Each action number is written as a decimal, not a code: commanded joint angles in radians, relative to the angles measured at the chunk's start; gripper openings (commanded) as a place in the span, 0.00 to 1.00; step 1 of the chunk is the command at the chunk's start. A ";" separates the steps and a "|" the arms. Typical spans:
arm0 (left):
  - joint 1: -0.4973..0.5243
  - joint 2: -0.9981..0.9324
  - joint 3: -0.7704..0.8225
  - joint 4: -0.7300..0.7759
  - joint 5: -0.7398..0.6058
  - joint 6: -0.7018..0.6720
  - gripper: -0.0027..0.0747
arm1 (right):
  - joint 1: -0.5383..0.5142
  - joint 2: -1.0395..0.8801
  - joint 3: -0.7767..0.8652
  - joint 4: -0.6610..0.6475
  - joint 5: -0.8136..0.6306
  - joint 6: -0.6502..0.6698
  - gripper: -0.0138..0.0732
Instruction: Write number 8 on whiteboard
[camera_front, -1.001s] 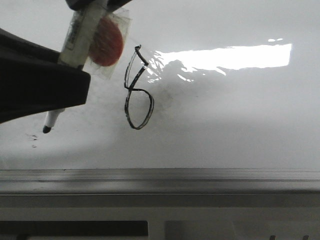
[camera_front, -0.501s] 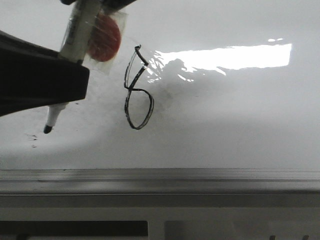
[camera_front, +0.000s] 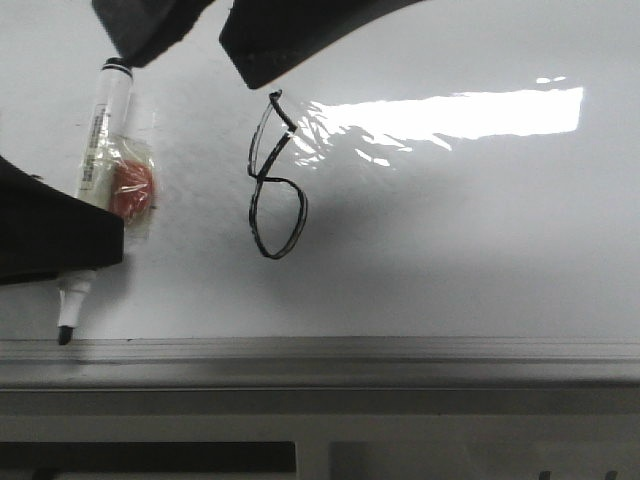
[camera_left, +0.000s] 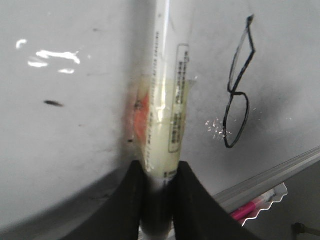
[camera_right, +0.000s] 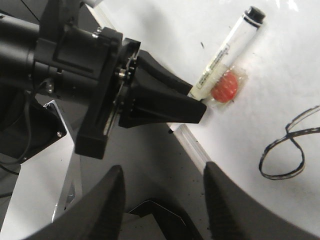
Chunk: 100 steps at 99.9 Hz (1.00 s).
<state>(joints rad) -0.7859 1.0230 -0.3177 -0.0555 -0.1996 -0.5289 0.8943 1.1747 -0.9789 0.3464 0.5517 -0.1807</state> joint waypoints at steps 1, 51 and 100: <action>0.001 0.024 -0.029 -0.025 -0.098 -0.009 0.01 | 0.001 -0.019 -0.029 0.018 -0.047 0.009 0.52; 0.001 0.076 -0.029 0.038 -0.186 -0.009 0.14 | 0.001 -0.019 -0.029 0.019 0.010 0.015 0.52; 0.001 0.031 -0.029 0.034 -0.157 -0.010 0.54 | 0.001 -0.075 -0.022 -0.040 -0.027 0.015 0.26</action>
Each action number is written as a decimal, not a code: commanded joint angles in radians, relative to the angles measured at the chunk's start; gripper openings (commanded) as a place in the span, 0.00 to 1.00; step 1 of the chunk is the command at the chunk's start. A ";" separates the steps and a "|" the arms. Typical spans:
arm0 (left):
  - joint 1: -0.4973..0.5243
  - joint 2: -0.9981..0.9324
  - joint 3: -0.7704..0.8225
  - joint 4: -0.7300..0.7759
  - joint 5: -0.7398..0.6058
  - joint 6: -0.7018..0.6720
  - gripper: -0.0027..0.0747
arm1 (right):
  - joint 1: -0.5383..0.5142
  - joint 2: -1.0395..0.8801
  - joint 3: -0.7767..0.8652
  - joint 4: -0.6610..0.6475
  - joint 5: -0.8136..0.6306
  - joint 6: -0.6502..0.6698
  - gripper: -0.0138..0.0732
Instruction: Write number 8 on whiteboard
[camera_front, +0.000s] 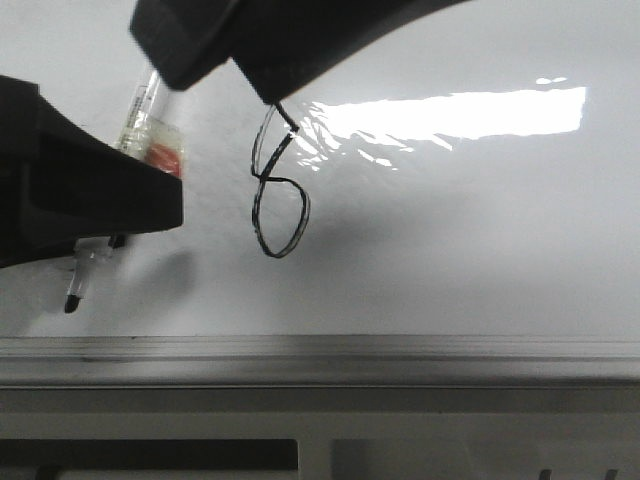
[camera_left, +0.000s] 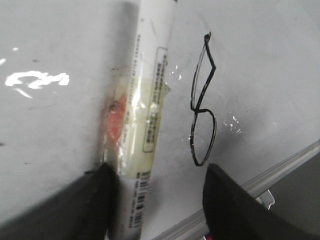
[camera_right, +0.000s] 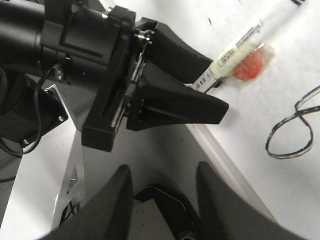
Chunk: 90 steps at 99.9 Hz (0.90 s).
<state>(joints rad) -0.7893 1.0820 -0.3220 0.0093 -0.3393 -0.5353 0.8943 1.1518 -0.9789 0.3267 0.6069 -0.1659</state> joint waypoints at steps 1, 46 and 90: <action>0.004 -0.032 -0.025 -0.031 -0.011 -0.004 0.54 | 0.001 -0.055 -0.021 -0.025 -0.089 0.000 0.23; 0.004 -0.352 0.124 -0.024 0.011 -0.004 0.01 | 0.001 -0.401 0.269 -0.220 -0.402 0.000 0.09; 0.004 -0.719 0.257 0.109 0.111 -0.004 0.01 | 0.001 -0.874 0.634 -0.270 -0.439 0.000 0.09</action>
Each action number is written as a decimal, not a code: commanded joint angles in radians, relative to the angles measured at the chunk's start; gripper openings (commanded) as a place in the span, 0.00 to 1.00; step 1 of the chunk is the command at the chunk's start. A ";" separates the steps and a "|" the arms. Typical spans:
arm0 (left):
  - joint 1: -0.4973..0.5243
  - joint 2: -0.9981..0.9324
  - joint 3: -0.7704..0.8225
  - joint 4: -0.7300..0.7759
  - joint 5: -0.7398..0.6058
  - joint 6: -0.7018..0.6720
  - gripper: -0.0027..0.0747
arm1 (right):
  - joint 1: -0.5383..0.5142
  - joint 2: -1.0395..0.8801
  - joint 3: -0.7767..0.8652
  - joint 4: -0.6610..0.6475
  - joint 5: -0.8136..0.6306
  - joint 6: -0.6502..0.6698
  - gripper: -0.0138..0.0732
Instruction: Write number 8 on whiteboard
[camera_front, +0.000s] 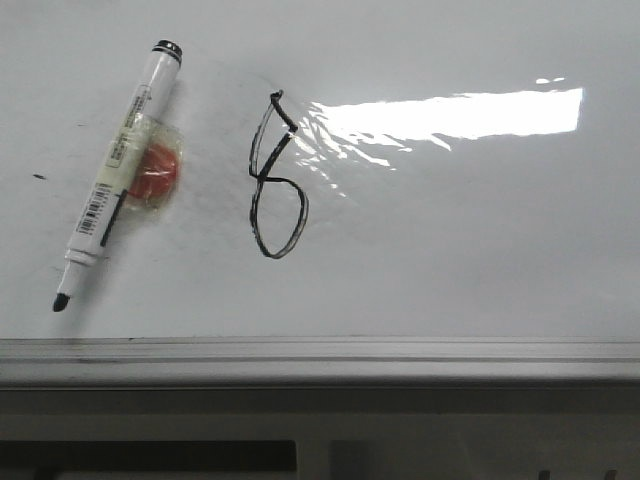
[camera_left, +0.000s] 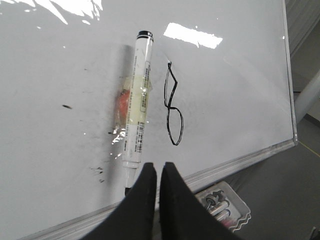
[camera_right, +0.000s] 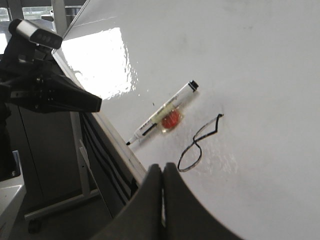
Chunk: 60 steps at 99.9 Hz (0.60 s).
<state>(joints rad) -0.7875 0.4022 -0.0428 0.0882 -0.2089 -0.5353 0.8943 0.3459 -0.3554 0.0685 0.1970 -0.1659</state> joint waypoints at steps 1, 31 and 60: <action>0.003 -0.043 -0.023 0.034 -0.014 -0.004 0.01 | 0.001 -0.082 0.016 -0.011 -0.019 0.000 0.09; 0.003 -0.087 -0.023 0.034 0.036 -0.004 0.01 | 0.001 -0.221 0.046 -0.011 0.086 0.000 0.09; 0.003 -0.087 -0.023 0.034 0.036 -0.004 0.01 | 0.001 -0.221 0.046 -0.011 0.086 0.000 0.09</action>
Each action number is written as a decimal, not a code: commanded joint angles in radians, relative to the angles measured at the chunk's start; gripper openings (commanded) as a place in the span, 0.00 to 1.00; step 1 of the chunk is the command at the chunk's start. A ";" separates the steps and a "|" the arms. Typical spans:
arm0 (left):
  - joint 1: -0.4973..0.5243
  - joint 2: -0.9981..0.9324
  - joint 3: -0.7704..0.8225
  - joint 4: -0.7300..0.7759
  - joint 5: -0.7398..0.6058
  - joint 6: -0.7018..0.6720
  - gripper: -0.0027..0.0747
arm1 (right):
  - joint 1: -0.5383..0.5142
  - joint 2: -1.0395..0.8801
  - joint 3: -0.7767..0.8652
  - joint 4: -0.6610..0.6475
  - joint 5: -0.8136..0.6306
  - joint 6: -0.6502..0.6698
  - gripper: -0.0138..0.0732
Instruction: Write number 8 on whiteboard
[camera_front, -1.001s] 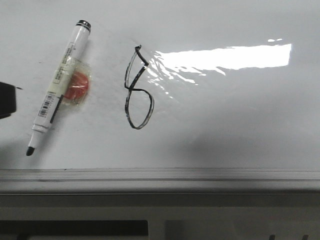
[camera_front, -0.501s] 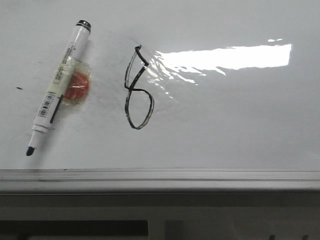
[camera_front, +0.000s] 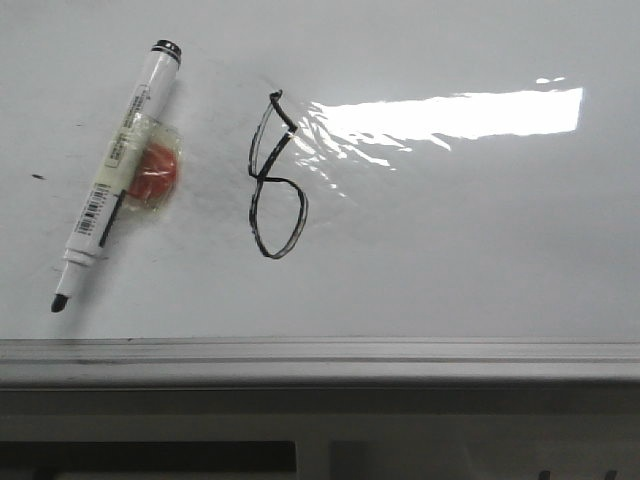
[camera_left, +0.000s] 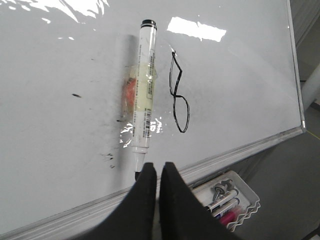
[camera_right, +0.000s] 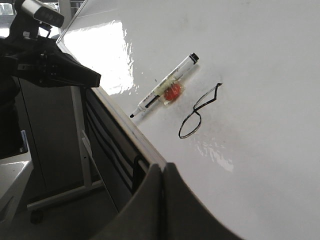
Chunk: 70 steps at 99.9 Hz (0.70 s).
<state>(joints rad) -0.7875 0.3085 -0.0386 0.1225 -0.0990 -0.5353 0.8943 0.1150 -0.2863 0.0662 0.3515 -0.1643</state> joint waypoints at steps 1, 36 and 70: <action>0.003 0.007 -0.027 -0.001 -0.074 -0.004 0.01 | 0.001 0.010 -0.023 -0.009 -0.068 -0.001 0.09; 0.026 0.002 -0.011 -0.009 -0.010 -0.004 0.01 | 0.001 0.010 -0.023 -0.009 -0.068 -0.001 0.09; 0.350 -0.173 0.052 -0.051 0.057 0.398 0.01 | 0.001 0.010 -0.023 -0.009 -0.068 -0.001 0.09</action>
<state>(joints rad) -0.5239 0.1796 -0.0080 0.1119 0.0406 -0.2505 0.8943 0.1150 -0.2863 0.0662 0.3515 -0.1643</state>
